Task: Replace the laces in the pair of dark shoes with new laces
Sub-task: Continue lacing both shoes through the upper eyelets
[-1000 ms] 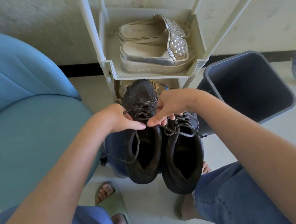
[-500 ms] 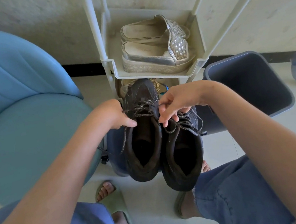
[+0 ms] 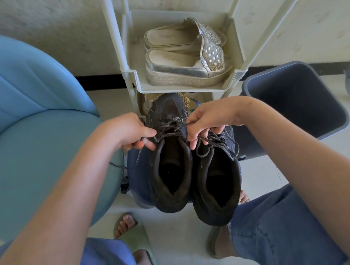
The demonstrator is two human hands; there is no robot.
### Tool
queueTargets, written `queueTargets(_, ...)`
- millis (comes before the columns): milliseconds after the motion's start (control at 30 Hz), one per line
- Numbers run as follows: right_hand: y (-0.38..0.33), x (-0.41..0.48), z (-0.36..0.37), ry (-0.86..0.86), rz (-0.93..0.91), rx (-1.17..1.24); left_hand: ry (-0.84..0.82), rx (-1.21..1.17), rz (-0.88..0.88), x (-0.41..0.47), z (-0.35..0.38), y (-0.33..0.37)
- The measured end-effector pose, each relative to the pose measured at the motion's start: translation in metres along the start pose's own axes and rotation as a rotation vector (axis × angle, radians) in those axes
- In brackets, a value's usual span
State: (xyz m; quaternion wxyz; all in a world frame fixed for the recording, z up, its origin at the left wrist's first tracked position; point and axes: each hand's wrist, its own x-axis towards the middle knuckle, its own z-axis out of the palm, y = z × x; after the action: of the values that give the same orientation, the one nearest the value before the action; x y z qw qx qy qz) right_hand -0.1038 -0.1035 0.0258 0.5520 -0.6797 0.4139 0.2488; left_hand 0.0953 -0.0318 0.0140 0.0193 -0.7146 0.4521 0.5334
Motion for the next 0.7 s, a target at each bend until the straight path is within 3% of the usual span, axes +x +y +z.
queueTargets(400,0.004,0.007,-0.007,-0.091,-0.055,0.056,0.019,0.037,0.009,-0.002,0.002,0.005)
queueTargets(600,0.004,0.009,-0.005,-0.041,-0.028,0.010,0.074,-0.025,0.011,-0.006,0.002,0.011)
queueTargets(700,0.004,0.003,-0.010,0.096,-0.033,-0.048,0.236,-0.093,0.098,-0.011,-0.004,0.018)
